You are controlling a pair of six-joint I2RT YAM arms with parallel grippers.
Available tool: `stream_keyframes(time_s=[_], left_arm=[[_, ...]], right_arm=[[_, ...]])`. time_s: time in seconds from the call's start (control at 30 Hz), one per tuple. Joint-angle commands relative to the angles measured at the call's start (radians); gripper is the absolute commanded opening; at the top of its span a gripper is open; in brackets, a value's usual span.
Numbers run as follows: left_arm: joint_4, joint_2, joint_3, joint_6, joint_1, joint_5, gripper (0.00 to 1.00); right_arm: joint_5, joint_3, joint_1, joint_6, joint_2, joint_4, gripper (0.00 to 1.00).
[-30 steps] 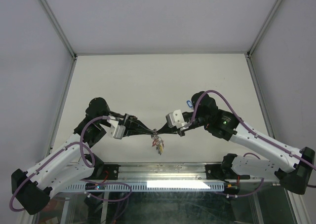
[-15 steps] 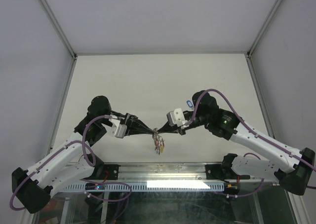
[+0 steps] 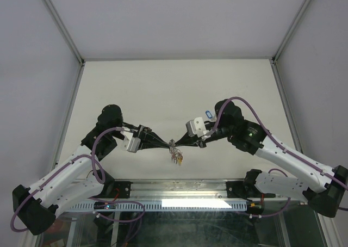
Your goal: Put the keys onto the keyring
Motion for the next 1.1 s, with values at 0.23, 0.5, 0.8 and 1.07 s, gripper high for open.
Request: stream_keyframes(time_s=[0.23,0.5,0.8,1.07], left_arm=[[-0.017,-0.011,0.026,0.066,0.004,-0.04,0.0],[-0.017,-0.014,0.018,0.075,0.003,-0.075,0.0],[-0.018,-0.015,0.009,0.098,0.003,-0.098,0.0],[-0.012,-0.018,0.008,0.104,0.003,-0.137,0.0]], right_arm=[[0.028,-0.042,-0.009,0.191,-0.079,0.239,0.0],[0.078,-0.092,-0.009,0.272,-0.099,0.362,0.0],[0.146,-0.126,-0.009,0.336,-0.114,0.464,0.0],[0.218,-0.205,-0.009,0.45,-0.136,0.637,0.0]])
